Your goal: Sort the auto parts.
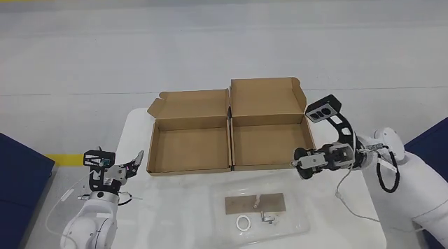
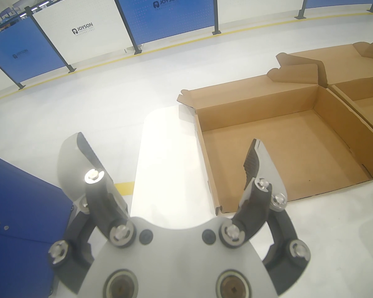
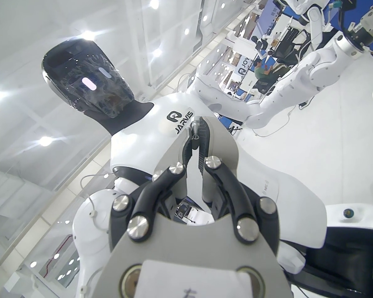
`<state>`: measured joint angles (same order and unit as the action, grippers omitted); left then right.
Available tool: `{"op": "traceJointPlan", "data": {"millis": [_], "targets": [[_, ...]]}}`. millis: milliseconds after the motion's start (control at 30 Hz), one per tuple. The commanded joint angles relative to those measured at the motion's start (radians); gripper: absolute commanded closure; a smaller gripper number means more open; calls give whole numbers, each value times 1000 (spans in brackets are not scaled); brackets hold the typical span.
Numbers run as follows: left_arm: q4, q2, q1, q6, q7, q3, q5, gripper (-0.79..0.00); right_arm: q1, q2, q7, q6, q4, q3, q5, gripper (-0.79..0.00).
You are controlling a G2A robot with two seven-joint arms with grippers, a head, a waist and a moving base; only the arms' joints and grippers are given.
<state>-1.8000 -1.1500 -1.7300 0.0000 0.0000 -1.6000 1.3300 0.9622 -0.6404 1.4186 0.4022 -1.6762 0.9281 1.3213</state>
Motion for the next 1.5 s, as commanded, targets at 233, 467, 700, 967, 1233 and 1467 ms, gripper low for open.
{"op": "traceJointPlan", "data": {"millis": [233, 467, 700, 967, 1233, 1467], "targets": [[0, 0, 0, 0, 0, 0, 0, -785, 26, -14, -29, -57, -47, 6, 72, 0], [0, 0, 0, 0, 0, 0, 0, -785, 27, -47, 15, -189, -78, 2, 232, 0], [0, 0, 0, 0, 0, 0, 0, -785, 19, -89, 16, -267, -89, -14, 364, 0], [0, 0, 0, 0, 0, 0, 0, -785, 23, -110, 14, -307, -96, -23, 448, 0], [0, 0, 0, 0, 0, 0, 0, -785, 86, -124, -65, -335, -123, -12, 504, 0], [0, 0, 0, 0, 0, 0, 0, -785, 154, -152, -69, -345, -139, 9, 630, 0]]}}
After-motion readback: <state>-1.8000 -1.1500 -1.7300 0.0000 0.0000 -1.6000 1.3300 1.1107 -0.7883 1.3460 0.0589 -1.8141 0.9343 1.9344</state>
